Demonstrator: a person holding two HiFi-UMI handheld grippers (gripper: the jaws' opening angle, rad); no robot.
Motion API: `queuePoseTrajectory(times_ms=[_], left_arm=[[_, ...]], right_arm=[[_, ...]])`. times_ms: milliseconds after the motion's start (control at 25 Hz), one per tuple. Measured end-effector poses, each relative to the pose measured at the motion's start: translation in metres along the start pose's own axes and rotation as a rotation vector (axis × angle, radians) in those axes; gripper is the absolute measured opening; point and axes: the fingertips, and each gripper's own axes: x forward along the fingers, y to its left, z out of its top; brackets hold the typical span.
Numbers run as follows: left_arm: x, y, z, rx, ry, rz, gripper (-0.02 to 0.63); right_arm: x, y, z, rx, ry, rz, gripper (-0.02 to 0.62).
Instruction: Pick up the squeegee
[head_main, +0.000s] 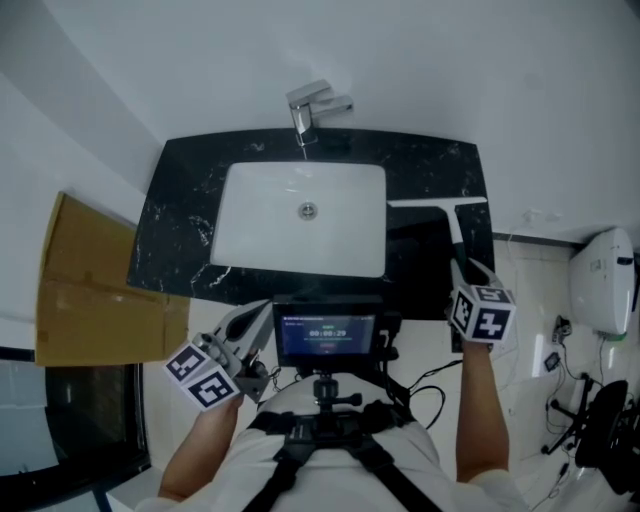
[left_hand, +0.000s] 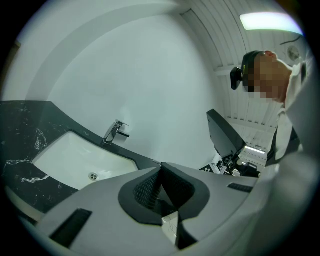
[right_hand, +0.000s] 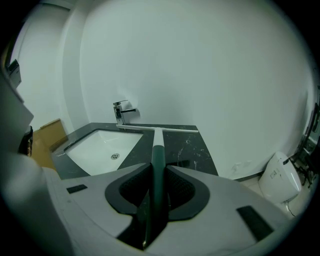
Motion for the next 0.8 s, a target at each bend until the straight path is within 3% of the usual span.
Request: queuePoseTrajectory(times_ms=[360, 800], left_arm=[[0.000, 0.002, 0.003, 0.000, -0.004, 0.014, -0.006], [0.016, 0.001, -0.004, -0.013, 0.019, -0.050, -0.006]], right_arm=[[-0.003, 0.004, 0.009, 0.003, -0.022, 0.011, 0.080], [-0.064, 0.009, 0.034, -0.023, -0.110, -0.004, 0.080]])
